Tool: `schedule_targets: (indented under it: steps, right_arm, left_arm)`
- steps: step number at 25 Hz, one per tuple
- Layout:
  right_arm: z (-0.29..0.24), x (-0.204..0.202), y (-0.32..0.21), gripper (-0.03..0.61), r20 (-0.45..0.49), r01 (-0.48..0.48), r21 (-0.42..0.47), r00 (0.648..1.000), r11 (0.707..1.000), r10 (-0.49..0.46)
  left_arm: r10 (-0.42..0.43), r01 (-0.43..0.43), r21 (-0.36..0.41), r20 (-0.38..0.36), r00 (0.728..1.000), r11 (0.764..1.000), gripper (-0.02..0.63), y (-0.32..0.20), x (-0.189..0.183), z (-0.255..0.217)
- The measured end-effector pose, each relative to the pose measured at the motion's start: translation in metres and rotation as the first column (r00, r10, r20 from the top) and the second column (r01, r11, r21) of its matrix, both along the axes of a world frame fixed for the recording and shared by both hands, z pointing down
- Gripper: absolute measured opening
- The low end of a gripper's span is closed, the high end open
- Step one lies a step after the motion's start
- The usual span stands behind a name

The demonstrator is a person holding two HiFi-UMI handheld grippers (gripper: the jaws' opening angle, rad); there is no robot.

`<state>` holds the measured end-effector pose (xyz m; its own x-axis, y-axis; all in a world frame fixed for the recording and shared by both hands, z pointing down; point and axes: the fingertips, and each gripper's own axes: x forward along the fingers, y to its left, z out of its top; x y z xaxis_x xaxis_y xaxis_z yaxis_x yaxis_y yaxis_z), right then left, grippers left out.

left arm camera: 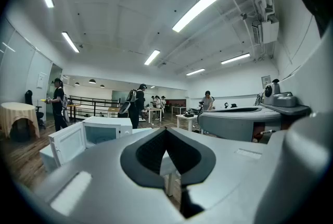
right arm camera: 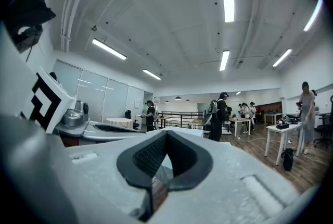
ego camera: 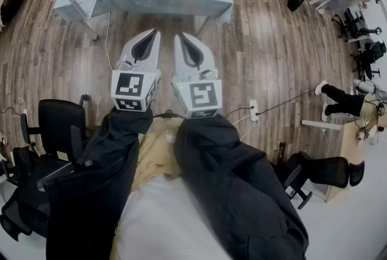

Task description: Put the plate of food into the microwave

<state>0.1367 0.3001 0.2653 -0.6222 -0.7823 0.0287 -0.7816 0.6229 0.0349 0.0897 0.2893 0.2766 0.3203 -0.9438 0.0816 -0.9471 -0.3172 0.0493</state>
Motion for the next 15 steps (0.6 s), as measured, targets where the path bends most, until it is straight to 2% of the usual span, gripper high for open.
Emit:
schedule_targets:
  steps: [4, 15]
  right_arm:
    - [-0.003, -0.003, 0.001, -0.008, 0.008, 0.009, 0.013, 1.000, 1.000, -0.009]
    - [0.014, 0.003, 0.006, -0.006, 0.044, 0.045, -0.064, 0.998, 0.997, -0.042]
  left_arm:
    - [0.002, -0.002, -0.011, 0.002, 1.000, 1.000, -0.005, 0.000, 0.000, 0.005]
    - [-0.009, 0.009, -0.068, -0.004, 1.000, 0.998, -0.005, 0.005, 0.010, 0.027]
